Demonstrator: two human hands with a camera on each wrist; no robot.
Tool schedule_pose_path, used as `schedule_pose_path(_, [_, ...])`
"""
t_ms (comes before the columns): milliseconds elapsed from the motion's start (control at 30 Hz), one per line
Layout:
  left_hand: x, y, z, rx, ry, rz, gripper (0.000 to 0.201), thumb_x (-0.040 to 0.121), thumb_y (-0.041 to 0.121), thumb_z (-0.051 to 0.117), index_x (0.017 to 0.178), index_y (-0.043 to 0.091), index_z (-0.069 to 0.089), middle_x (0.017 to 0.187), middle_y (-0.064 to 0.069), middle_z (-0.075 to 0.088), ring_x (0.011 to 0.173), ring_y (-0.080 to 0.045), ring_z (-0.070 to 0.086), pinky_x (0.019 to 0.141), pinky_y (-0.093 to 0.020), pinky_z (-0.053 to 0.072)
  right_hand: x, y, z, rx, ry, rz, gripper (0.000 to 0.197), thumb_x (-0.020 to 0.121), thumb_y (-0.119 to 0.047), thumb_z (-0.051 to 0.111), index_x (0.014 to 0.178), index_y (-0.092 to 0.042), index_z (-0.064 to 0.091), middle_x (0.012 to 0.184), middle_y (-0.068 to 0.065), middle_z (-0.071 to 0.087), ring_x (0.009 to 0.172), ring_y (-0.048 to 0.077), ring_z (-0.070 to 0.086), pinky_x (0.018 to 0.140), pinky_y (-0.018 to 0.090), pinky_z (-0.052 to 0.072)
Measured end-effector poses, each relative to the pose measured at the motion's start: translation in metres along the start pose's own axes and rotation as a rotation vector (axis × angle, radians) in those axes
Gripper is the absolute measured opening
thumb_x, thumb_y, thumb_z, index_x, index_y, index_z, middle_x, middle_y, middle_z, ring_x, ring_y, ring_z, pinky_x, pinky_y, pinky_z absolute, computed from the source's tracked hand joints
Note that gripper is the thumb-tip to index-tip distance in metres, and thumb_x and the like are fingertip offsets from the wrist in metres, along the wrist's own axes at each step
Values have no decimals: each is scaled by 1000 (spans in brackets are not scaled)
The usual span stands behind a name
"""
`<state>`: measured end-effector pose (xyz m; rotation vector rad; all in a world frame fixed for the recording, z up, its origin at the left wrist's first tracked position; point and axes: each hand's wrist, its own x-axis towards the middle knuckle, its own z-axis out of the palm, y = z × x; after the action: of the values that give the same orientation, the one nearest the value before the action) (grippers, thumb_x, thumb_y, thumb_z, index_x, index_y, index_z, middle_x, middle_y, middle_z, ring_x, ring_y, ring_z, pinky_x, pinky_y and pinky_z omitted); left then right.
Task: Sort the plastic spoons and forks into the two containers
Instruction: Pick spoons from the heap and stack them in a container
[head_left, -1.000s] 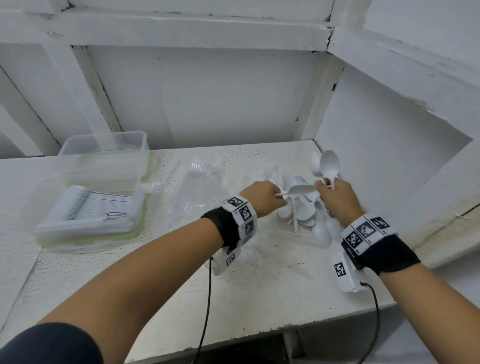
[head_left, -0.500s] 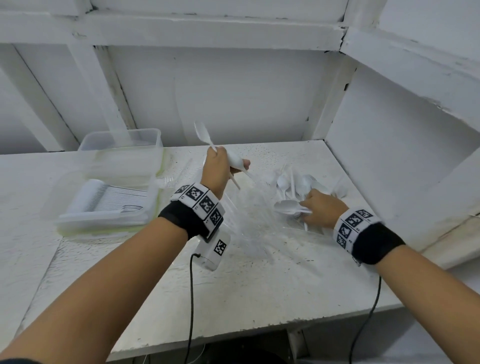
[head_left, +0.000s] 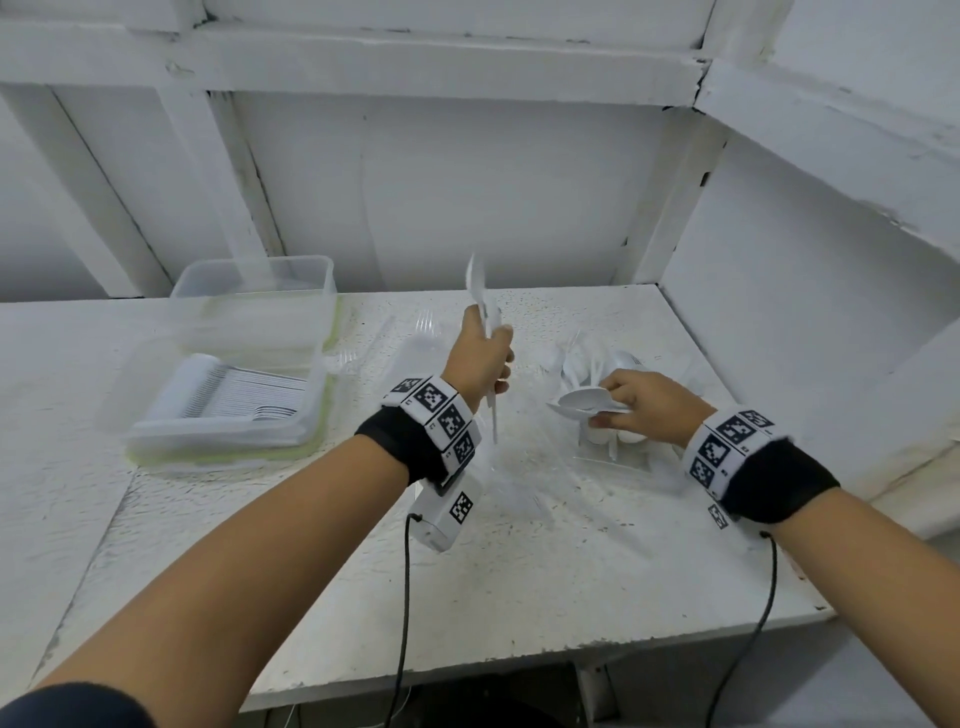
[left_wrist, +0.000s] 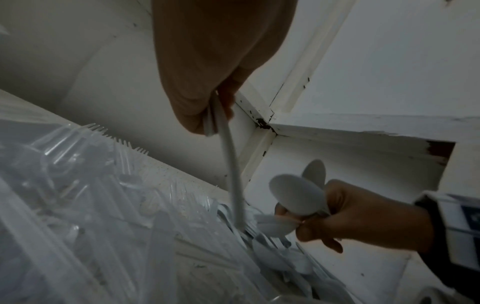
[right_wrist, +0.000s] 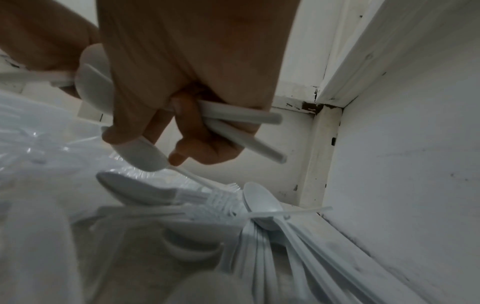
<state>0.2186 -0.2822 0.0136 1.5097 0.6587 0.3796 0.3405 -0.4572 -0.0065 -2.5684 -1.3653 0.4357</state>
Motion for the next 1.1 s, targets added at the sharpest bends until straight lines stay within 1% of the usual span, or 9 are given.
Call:
schedule_pose_path(133, [-2, -4, 10, 186, -77, 49, 21, 98, 32, 40, 115, 20, 41, 69, -1, 42, 52, -11, 36, 44, -21, 34, -6, -6, -11, 128, -15, -8, 33, 87, -30, 63, 97, 1, 68, 110, 4, 59, 87, 21, 55, 62, 17, 36])
schedule_pose_path(267, [2, -13, 20, 346, -98, 61, 19, 94, 24, 46, 83, 9, 45, 63, -1, 36, 52, -13, 31, 48, -24, 27, -8, -14, -12, 268, 31, 72, 30, 82, -25, 70, 64, -11, 50, 72, 1, 51, 64, 17, 49, 53, 23, 39])
schedule_pose_path(400, [7, -23, 22, 344, -67, 31, 17, 92, 17, 45, 77, 9, 43, 62, -1, 36, 53, -14, 31, 50, -26, 26, -7, -16, -5, 404, -22, 139, 39, 81, -24, 72, 58, -15, 42, 66, 4, 48, 59, 12, 47, 50, 24, 44])
schedule_pose_path(500, [9, -26, 19, 335, -58, 19, 12, 91, 15, 46, 82, 7, 47, 60, -2, 35, 52, -15, 31, 50, -27, 25, -7, -15, -5, 407, 20, 132, 30, 87, -26, 63, 65, -11, 52, 65, 3, 48, 56, 14, 49, 48, 22, 48])
schedule_pose_path(600, [5, -26, 19, 409, -92, 85, 17, 90, 16, 51, 77, 7, 48, 58, -1, 36, 51, -13, 32, 50, -26, 26, -6, -14, -16, 599, 319, 165, 19, 94, -24, 53, 83, -9, 58, 67, -1, 48, 55, 13, 48, 42, 15, 46])
schedule_pose_path(733, [-6, -27, 28, 683, -368, 156, 13, 91, 21, 56, 84, 11, 61, 67, 3, 51, 53, -6, 41, 44, -11, 34, 2, -9, -38, 697, 711, 234, 15, 99, -25, 39, 98, -13, 49, 70, -5, 46, 64, 17, 45, 52, 27, 44])
schedule_pose_path(833, [-10, -33, 37, 917, -585, 116, 28, 86, 25, 65, 110, 10, 65, 92, -2, 60, 65, -8, 49, 57, -16, 38, 5, -8, -47, 556, 733, 217, 24, 100, -26, 34, 111, -9, 48, 68, -6, 46, 58, 10, 43, 55, 23, 34])
schedule_pose_path(933, [-11, -41, 40, 1098, -623, 161, 31, 84, 23, 66, 111, 8, 63, 108, -8, 63, 83, -15, 49, 71, -23, 36, 5, -10, -48, 431, 685, 183, 24, 99, -18, 36, 115, -3, 46, 67, -1, 47, 57, 14, 44, 56, 26, 33])
schedule_pose_path(1100, [-11, -38, 37, 1121, -588, 254, 25, 92, 21, 54, 103, 1, 64, 97, -13, 65, 77, -18, 49, 56, -22, 33, 2, -20, -46, 393, 646, 117, 20, 96, -12, 42, 110, -3, 52, 84, 8, 55, 77, 24, 51, 68, 28, 36])
